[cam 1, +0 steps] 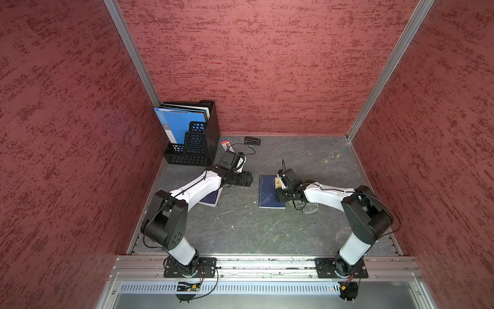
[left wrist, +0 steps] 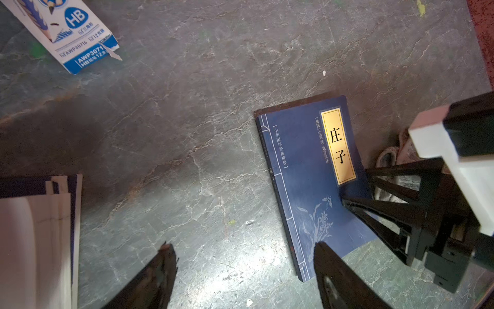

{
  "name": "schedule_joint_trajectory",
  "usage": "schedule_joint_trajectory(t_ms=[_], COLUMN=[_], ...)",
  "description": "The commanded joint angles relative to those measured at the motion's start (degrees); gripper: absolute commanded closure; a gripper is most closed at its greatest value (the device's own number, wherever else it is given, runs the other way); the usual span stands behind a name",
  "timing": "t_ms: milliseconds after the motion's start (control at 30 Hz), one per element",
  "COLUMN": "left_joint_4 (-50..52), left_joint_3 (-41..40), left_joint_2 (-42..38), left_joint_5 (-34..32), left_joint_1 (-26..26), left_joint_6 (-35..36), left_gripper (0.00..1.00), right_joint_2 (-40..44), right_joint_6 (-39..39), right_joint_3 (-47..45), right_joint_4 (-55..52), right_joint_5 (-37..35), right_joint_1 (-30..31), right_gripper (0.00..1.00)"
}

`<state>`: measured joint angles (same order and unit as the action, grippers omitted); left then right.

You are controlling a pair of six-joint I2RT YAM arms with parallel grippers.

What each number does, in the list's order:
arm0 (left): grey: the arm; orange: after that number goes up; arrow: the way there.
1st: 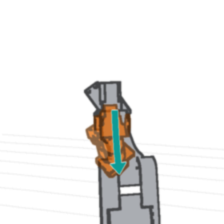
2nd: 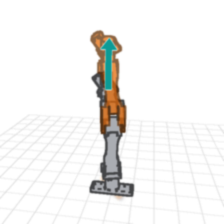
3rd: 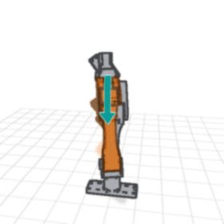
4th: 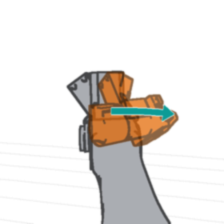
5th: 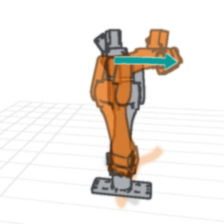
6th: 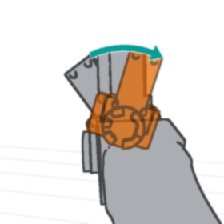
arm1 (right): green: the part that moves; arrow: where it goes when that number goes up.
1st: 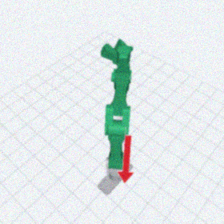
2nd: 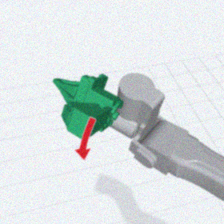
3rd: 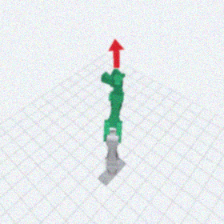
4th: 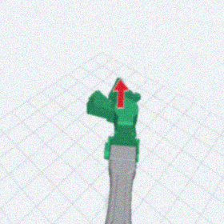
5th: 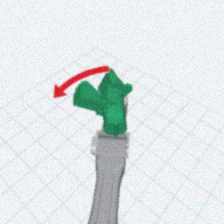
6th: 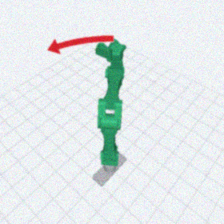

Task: Wipe the cover of the book
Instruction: Move the book to the center of the board.

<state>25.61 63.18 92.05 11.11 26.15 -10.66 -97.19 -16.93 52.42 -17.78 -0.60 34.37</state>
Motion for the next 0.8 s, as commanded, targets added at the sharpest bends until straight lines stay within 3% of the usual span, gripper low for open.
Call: schedule_joint_trajectory(t_ms=[0,133,267,433,600,767], left_joint_4=[-1.0,0.7,2.1,2.4,2.2,1.7], left_joint_3=[-0.8,-0.7,-1.2,-2.0,-2.0,-1.8], left_joint_2=[-2.3,-3.3,-5.0,-6.6,-6.8,-5.7], left_joint_5=[0.6,-0.2,-1.4,-0.5,1.0,3.0], left_joint_1=[0.5,0.4,0.3,-0.2,-0.5,-1.6], left_joint_6=[-0.4,0.1,0.6,0.5,1.5,2.2], left_gripper=[0.17,0.17,0.17,0.17,0.17,0.17], right_joint_2=[4.2,9.6,10.9,13.6,17.7,17.2], right_joint_6=[-3.2,-5.1,-9.2,-14.7,-19.6,-20.9], right_joint_3=[0.3,4.1,8.6,6.4,0.7,-2.8], right_joint_4=[-5.2,-10.1,-21.6,-27.1,-24.8,-18.6], right_joint_5=[-3.5,-7.7,-14.9,-20.8,-20.6,-16.4], right_joint_1=[0.1,-0.2,-0.9,-1.1,-1.9,-4.2], right_gripper=[0.37,0.29,0.25,0.16,0.06,0.05])
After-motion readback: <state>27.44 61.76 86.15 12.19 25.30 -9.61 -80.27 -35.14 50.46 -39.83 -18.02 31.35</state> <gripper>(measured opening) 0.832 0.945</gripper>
